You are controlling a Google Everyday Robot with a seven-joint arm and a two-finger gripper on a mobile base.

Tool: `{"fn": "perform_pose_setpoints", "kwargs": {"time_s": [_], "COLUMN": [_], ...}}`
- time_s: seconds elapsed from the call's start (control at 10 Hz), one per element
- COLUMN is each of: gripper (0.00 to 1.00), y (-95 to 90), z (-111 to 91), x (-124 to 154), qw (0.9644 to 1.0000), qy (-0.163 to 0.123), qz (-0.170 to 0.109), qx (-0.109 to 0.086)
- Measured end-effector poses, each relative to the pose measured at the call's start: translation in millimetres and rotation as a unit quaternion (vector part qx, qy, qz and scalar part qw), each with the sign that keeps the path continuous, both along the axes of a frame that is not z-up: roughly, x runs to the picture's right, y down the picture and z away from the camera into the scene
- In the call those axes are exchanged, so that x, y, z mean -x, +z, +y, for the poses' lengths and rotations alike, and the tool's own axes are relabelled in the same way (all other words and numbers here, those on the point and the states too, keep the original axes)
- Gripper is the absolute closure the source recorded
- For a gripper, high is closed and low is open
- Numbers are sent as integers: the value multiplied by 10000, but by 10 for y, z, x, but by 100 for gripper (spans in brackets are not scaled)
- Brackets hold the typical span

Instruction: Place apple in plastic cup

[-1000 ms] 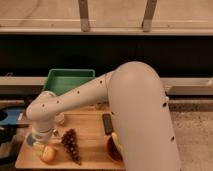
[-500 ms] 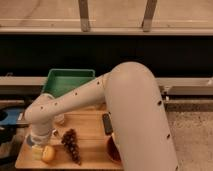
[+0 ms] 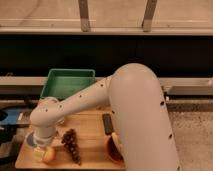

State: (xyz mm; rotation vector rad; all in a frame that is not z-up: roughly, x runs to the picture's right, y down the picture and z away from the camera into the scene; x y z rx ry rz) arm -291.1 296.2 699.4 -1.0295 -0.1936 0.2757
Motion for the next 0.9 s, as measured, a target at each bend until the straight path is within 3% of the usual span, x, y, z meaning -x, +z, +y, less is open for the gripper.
{"fn": "perform_pose_setpoints", "kwargs": {"time_s": [0.7, 0.9], "gripper": [40, 52], "y": [166, 170], "z": [170, 189], "x": [-45, -39], "qw": [9997, 9996], "qy": [137, 168], "qz": [-4, 35], "qx": [198, 206]}}
